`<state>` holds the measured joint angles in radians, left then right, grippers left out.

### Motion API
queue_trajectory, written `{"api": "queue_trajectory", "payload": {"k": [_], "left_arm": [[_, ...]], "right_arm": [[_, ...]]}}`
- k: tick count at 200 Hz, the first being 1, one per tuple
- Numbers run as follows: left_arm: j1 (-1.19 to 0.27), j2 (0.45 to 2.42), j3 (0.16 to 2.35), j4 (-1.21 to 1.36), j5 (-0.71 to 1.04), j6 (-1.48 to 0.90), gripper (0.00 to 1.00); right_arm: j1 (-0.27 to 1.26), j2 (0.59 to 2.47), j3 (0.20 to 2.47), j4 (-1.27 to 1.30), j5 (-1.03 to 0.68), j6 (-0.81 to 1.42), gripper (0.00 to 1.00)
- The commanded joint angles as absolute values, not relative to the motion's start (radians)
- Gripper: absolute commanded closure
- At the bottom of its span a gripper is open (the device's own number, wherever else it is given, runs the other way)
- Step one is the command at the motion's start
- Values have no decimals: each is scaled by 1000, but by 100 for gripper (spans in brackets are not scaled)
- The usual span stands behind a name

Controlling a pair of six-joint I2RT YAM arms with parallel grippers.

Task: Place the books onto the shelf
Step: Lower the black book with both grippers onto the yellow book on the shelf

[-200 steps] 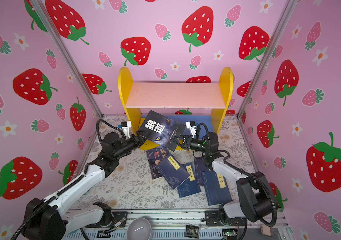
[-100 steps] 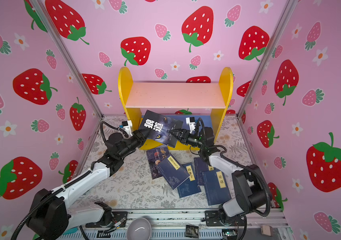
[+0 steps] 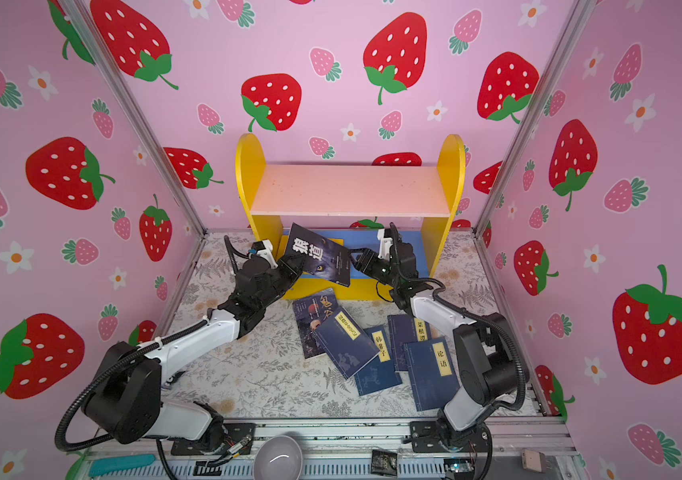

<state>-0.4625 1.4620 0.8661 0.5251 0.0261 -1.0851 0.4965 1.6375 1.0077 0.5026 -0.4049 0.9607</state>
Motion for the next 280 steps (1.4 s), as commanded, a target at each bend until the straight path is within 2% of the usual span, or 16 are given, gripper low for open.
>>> {"api": "queue_trajectory", "payload": {"k": [1, 58, 110, 194, 280], "left_arm": [[-428, 1481, 938, 611, -40, -1099, 100], [-423, 1495, 941, 637, -73, -1098, 100], [-462, 1519, 1047, 578, -147, -981, 100], [-464, 1542, 1098, 455, -174, -931, 100], [-471, 1582, 1097, 520, -243, -876, 100]], "right_arm": [[500, 1666, 1047, 474, -361, 909, 43], [532, 1724, 1070, 447, -333, 871, 43], [535, 1727, 1072, 454, -348, 856, 41], [553, 1798, 1112, 509, -386, 868, 43], [602, 1847, 1116, 520, -368, 929, 46]]}}
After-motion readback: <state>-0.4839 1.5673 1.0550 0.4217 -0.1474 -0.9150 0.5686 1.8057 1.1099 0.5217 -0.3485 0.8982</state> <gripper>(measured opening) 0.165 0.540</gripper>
